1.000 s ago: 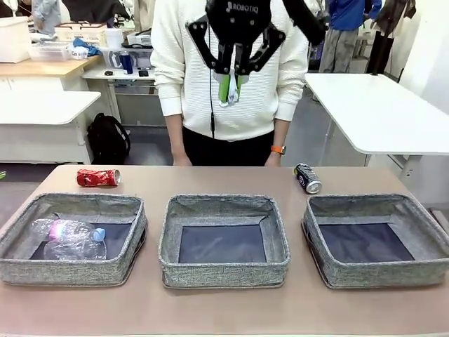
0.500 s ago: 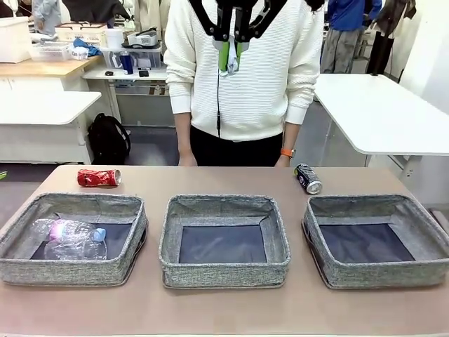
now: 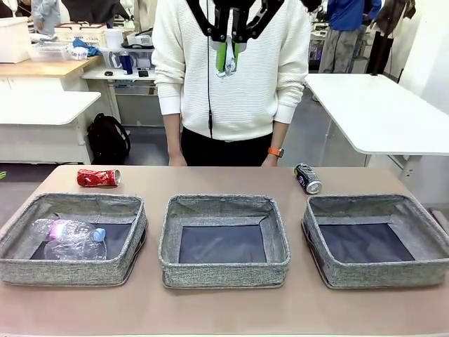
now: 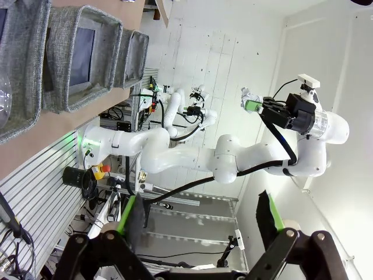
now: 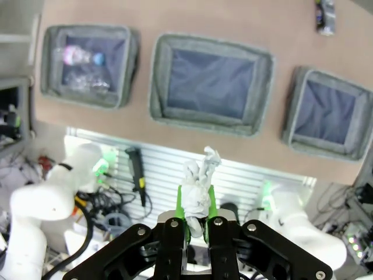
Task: Sort the waste into the appropriate baskets.
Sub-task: Pick up the waste item pointed out by the person, then place the picked waste into the Fabric basket indicated by the person.
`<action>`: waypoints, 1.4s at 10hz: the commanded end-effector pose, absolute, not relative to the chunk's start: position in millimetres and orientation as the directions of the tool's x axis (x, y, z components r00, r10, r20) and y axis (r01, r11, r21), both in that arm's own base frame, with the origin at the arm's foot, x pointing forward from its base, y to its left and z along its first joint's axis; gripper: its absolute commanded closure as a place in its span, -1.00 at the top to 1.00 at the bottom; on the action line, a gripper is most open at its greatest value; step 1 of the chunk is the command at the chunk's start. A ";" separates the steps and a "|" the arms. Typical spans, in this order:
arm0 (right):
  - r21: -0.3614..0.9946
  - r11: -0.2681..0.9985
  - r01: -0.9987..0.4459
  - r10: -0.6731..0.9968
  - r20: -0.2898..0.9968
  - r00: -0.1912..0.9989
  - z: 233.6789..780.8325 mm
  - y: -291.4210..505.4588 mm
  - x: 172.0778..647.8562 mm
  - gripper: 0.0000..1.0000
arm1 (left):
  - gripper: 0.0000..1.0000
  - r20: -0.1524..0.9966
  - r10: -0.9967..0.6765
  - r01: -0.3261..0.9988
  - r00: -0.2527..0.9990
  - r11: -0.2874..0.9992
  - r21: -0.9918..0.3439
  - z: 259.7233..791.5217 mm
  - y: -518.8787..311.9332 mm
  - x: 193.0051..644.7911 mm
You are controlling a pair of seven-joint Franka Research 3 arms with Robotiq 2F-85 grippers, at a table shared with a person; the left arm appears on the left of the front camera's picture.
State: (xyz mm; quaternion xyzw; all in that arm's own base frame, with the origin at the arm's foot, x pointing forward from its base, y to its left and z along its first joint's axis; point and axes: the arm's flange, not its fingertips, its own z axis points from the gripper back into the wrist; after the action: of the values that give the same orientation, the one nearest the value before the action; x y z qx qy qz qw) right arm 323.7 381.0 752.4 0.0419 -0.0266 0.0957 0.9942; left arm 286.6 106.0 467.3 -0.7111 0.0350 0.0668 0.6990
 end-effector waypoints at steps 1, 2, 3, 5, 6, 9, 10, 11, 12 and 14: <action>0.071 0.979 -0.189 0.185 0.066 0.981 752.8 377.8 320.3 -0.77 | 1.00 -0.123 0.039 -0.122 0.992 -0.037 -0.992 470.3 106.7 285.4; 0.071 0.979 -0.189 0.185 0.066 0.981 752.8 377.8 320.3 -0.77 | 1.00 -0.123 0.039 -0.122 0.992 -0.037 -0.992 470.3 106.7 285.4; 0.071 0.979 -0.189 0.185 0.066 0.981 752.8 377.8 320.3 -0.77 | 1.00 -0.123 0.039 -0.122 0.992 -0.037 -0.992 470.3 106.7 285.4; 0.071 0.979 -0.189 0.185 0.066 0.981 752.8 377.8 320.3 -0.77 | 1.00 -0.123 0.039 -0.122 0.992 -0.037 -0.992 470.3 106.7 285.4; 0.071 0.979 -0.189 0.185 0.066 0.981 752.8 377.8 320.3 -0.77 | 1.00 -0.123 0.039 -0.122 0.992 -0.037 -0.992 470.3 106.7 285.4; 0.071 0.979 -0.189 0.185 0.066 0.981 752.8 377.8 320.3 -0.77 | 1.00 -0.123 0.039 -0.122 0.992 -0.037 -0.992 470.3 106.7 285.4; 0.071 0.979 -0.189 0.185 0.066 0.981 752.8 377.8 320.3 -0.77 | 1.00 -0.123 0.039 -0.122 0.992 -0.037 -0.992 470.3 106.7 285.4; 0.071 0.979 -0.189 0.185 0.066 0.981 752.8 377.8 320.3 -0.77 | 1.00 -0.123 0.039 -0.122 0.992 -0.037 -0.992 470.3 106.7 285.4; 0.071 0.979 -0.189 0.185 0.066 0.981 752.8 377.8 320.3 -0.77 | 1.00 -0.123 0.039 -0.122 0.992 -0.037 -0.992 470.3 106.7 285.4; 0.071 0.979 -0.189 0.185 0.066 0.981 752.8 377.8 320.3 -0.77 | 1.00 -0.123 0.039 -0.122 0.992 -0.037 -0.992 470.3 106.7 285.4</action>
State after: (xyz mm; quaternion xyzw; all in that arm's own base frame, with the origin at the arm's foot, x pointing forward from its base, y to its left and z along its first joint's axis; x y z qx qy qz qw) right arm 323.6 381.0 752.4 0.0419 -0.0266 0.0958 0.9942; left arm 286.6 106.0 467.3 -0.7111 0.0350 0.0668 0.6990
